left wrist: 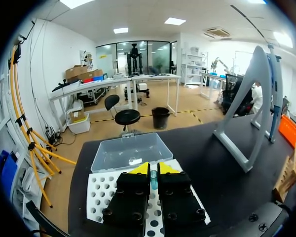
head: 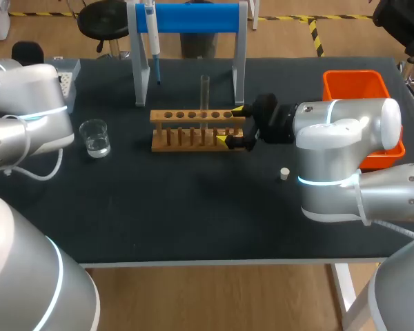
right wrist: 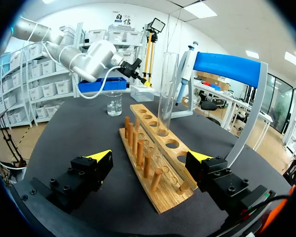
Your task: Invert the test tube, pick up the pipette, mount the tip to pipette, aspirate from beaker and dispense into the tube, eject the tip, return the pipette, and cap with the stopper.
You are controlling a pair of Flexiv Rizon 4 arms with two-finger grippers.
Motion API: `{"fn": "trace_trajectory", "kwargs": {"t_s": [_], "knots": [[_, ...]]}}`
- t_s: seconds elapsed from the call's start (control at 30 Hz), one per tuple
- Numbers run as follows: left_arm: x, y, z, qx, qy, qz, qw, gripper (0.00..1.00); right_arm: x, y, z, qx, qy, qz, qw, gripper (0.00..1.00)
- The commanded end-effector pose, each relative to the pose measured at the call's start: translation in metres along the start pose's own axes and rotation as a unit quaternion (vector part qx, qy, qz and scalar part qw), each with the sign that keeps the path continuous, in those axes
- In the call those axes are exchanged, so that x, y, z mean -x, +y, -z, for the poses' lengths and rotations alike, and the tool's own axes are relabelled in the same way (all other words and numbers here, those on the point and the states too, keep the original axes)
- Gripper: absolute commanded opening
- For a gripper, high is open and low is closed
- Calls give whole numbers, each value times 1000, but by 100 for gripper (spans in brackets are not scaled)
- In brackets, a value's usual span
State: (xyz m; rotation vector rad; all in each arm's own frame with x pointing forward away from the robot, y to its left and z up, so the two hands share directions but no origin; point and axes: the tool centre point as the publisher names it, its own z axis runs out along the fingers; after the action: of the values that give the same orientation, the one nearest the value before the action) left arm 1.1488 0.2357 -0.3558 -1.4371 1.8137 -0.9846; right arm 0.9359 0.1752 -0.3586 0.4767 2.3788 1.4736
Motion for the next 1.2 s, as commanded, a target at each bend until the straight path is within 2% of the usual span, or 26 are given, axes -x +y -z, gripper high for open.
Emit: {"fn": "trace_trajectory", "kwargs": {"t_s": [0.03,0.93,1.2], "knots": [[1,-3,5,1,0,-2,1000,0,-1,0,-1,1,-3,0,1000,100],[-1,-23,23,-13,-19,-19,1000,0,-1,0,-1,1,-3,0,1000,100],[-3,-33,34,-33,-29,-23,999,0,-1,0,-1,1,-3,0,1000,100]]}}
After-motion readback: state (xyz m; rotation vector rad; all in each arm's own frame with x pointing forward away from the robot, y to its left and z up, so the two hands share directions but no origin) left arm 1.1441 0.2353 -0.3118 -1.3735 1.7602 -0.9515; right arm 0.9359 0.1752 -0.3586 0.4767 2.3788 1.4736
